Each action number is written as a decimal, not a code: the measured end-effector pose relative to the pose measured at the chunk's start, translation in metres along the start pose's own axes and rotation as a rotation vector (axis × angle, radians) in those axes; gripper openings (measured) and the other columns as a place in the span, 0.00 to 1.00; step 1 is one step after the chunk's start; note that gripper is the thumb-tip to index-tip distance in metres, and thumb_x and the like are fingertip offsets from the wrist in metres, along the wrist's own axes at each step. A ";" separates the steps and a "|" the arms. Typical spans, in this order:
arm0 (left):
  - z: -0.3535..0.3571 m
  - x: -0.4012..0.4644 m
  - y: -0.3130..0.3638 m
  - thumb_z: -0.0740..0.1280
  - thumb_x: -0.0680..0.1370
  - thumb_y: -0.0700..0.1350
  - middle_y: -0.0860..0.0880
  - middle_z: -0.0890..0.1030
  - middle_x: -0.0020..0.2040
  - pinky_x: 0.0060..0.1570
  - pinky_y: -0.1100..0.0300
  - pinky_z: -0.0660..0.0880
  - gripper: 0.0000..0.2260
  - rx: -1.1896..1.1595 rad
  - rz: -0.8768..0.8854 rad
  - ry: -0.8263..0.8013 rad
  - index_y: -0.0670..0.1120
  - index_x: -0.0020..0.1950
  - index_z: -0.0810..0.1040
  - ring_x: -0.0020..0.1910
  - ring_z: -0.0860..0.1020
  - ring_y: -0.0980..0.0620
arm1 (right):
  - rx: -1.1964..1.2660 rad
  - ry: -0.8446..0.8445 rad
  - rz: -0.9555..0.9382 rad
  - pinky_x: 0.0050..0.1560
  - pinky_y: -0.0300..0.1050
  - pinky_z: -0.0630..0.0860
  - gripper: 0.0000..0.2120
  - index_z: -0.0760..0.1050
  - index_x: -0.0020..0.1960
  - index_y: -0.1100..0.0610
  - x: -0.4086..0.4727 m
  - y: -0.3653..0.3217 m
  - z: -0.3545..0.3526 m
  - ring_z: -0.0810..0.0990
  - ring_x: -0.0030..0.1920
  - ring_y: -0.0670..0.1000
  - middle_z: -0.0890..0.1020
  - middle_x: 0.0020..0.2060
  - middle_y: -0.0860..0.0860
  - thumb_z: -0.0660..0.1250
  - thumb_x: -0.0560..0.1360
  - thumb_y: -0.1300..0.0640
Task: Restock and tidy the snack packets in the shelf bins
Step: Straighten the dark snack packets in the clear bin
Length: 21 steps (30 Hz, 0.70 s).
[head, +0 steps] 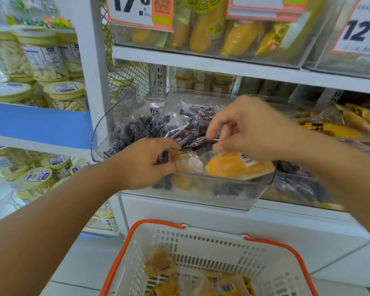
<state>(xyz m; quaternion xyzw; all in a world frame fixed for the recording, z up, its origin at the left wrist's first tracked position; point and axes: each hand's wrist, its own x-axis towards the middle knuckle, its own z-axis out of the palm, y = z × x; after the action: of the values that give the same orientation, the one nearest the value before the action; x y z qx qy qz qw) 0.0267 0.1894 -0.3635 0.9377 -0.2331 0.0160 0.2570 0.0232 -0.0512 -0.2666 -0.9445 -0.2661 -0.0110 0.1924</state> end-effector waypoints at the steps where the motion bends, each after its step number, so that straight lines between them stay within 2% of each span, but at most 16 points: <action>1: -0.002 -0.003 -0.001 0.65 0.78 0.59 0.61 0.80 0.58 0.58 0.58 0.74 0.16 -0.031 0.010 0.011 0.57 0.64 0.76 0.56 0.78 0.61 | 0.037 0.038 -0.052 0.37 0.30 0.77 0.09 0.85 0.45 0.51 -0.014 -0.007 -0.016 0.83 0.34 0.39 0.85 0.32 0.45 0.78 0.70 0.63; 4: -0.006 -0.010 -0.001 0.63 0.76 0.62 0.60 0.81 0.57 0.58 0.59 0.75 0.20 -0.066 0.031 0.024 0.56 0.64 0.78 0.56 0.78 0.62 | 0.245 -0.003 -0.129 0.41 0.37 0.82 0.08 0.86 0.43 0.49 -0.038 -0.018 -0.049 0.85 0.35 0.46 0.86 0.34 0.47 0.79 0.66 0.59; 8: -0.006 -0.013 0.000 0.64 0.80 0.54 0.60 0.79 0.61 0.62 0.56 0.73 0.14 -0.004 0.017 0.030 0.56 0.65 0.77 0.59 0.76 0.61 | 0.269 -0.193 -0.102 0.47 0.43 0.82 0.09 0.86 0.45 0.50 -0.033 -0.006 -0.039 0.86 0.39 0.52 0.87 0.37 0.51 0.78 0.66 0.58; 13: -0.004 -0.017 0.002 0.61 0.82 0.55 0.58 0.75 0.68 0.64 0.62 0.68 0.16 0.070 0.006 0.014 0.54 0.69 0.75 0.66 0.72 0.59 | 0.391 -0.092 -0.124 0.43 0.35 0.82 0.14 0.87 0.45 0.47 -0.036 0.002 -0.070 0.85 0.37 0.48 0.86 0.37 0.53 0.78 0.59 0.53; 16: -0.004 -0.019 0.001 0.57 0.82 0.57 0.57 0.74 0.69 0.66 0.59 0.68 0.18 0.085 0.019 0.003 0.53 0.68 0.74 0.67 0.71 0.58 | 0.295 -0.270 -0.103 0.40 0.36 0.81 0.10 0.87 0.46 0.48 -0.035 0.003 -0.052 0.85 0.37 0.47 0.87 0.38 0.50 0.79 0.66 0.58; 18: -0.004 -0.022 0.001 0.53 0.82 0.61 0.57 0.71 0.71 0.69 0.56 0.66 0.22 0.119 0.030 -0.034 0.53 0.69 0.75 0.71 0.68 0.58 | 0.150 -0.369 -0.104 0.40 0.35 0.79 0.09 0.85 0.49 0.46 -0.034 0.004 -0.021 0.84 0.39 0.42 0.86 0.39 0.44 0.77 0.71 0.58; 19: -0.003 -0.022 0.000 0.49 0.82 0.63 0.58 0.69 0.73 0.72 0.54 0.65 0.25 0.156 0.035 -0.062 0.54 0.69 0.75 0.73 0.65 0.59 | 0.116 -0.321 -0.131 0.42 0.34 0.79 0.08 0.85 0.51 0.46 -0.030 0.005 -0.008 0.84 0.41 0.40 0.86 0.40 0.40 0.76 0.73 0.56; 21: -0.003 -0.023 0.001 0.44 0.80 0.64 0.61 0.63 0.76 0.74 0.50 0.62 0.28 0.236 0.017 -0.110 0.56 0.70 0.74 0.76 0.58 0.60 | 0.058 -0.106 -0.223 0.48 0.32 0.78 0.07 0.85 0.54 0.47 -0.013 0.005 0.006 0.83 0.45 0.38 0.86 0.43 0.39 0.73 0.76 0.54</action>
<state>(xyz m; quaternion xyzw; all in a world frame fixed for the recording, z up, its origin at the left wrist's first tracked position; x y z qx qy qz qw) 0.0061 0.1998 -0.3632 0.9589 -0.2512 -0.0061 0.1317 0.0143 -0.0593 -0.2757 -0.9024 -0.3795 0.0252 0.2027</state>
